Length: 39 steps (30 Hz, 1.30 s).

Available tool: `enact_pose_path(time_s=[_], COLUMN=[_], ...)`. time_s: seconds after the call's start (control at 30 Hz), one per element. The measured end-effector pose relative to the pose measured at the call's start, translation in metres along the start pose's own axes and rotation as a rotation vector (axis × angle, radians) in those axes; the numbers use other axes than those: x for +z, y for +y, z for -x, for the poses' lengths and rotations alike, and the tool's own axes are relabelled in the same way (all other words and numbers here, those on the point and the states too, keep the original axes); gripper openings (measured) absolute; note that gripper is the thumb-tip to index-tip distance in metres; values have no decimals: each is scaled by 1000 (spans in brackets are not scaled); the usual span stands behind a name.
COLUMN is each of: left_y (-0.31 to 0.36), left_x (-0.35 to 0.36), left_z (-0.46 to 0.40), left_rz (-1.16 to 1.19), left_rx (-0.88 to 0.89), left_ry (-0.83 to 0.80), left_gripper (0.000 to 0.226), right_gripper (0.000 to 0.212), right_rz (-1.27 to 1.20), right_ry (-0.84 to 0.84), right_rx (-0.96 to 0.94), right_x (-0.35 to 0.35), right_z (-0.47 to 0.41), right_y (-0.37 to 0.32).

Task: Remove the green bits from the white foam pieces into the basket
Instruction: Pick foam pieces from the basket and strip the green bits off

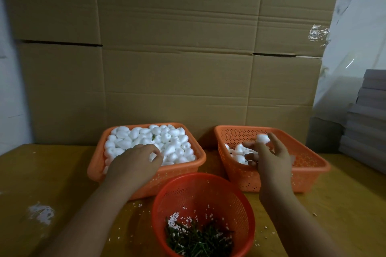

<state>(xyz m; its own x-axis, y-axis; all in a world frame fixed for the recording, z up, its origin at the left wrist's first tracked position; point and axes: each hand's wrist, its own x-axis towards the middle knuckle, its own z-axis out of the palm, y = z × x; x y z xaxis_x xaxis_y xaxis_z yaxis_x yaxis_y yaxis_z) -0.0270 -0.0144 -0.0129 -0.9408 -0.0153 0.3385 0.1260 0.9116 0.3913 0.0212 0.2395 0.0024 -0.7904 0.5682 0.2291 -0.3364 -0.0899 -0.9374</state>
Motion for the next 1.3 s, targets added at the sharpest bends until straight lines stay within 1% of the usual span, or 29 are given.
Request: enact_pose_path(time_s=[0.07, 0.1, 0.2, 0.27, 0.37, 0.47, 0.57, 0.63, 0.7, 0.77, 0.83, 0.9, 0.97, 1.0, 1.03, 1.1, 1.2, 1.27, 1.3], left_y=[-1, -1, -2, -2, -1, -4, -5, -4, -2, -1, -1, -1, 2, 4, 7, 17, 37, 51, 58], left_x=[-1, -1, 1, 2, 2, -1, 0, 0, -1, 0, 0, -2, -4, -5, -5, -3, 5, 12, 16], left_z=[0, 0, 0, 0, 0, 0, 0, 0, 0, 1, 2, 2, 2, 3, 3, 5, 15, 24, 29], left_rz=[-22, -39, -87, -119, -219, -255, -286, -222, -159, -153, -88, -28, 55, 132, 237, 423, 488, 535, 580], left_rx=[-5, -6, -15, -32, 6, 5, 28, 10, -25, -12, -32, -44, -35, -24, -4, 81, 271, 355, 367], left_ry=[-26, -42, -91, -132, -191, -271, -314, -298, -277, -242, -140, -60, -34, -34, -28, -30, -77, -119, -140], left_gripper=[27, 29, 35, 39, 42, 46, 48, 50, 51, 47, 43, 31, 15, 9, 10, 22, 35, 33, 30], right_gripper=[62, 60, 34, 28, 24, 17, 17, 21, 24, 26, 25, 24, 24, 25, 25, 25, 23, 25, 28], right_rz=[9, 20, 97, 147, 288, 579, 778, 862, 901, 908, 922, 932, 951, 958, 959, 936, 947, 973, 964], right_ry=[-20, -31, -93, -166, -389, -693, -935, -1081, -1173, -1182, -1169, -1171, -1180, -1188, -1198, -1223, -1238, -1244, -1249], right_rx=[-18, -29, -64, -74, -122, -192, -290, -379, -411, -418, -426, -439, -433, -426, -425, -430, -450, -454, -456], right_x=[2, 3, 6, 11, 20, 25, 28, 29, 30, 30, 29, 30, 31, 31, 31, 29, 32, 31, 32], right_z=[2, 3, 7, 10, 21, 36, 45, 49, 53, 53, 51, 51, 53, 53, 53, 53, 56, 58, 61], right_y=[4, 5, 8, 9, 12, 22, 31, 34, 36, 38, 39, 40, 41, 41, 40, 39, 38, 34, 33])
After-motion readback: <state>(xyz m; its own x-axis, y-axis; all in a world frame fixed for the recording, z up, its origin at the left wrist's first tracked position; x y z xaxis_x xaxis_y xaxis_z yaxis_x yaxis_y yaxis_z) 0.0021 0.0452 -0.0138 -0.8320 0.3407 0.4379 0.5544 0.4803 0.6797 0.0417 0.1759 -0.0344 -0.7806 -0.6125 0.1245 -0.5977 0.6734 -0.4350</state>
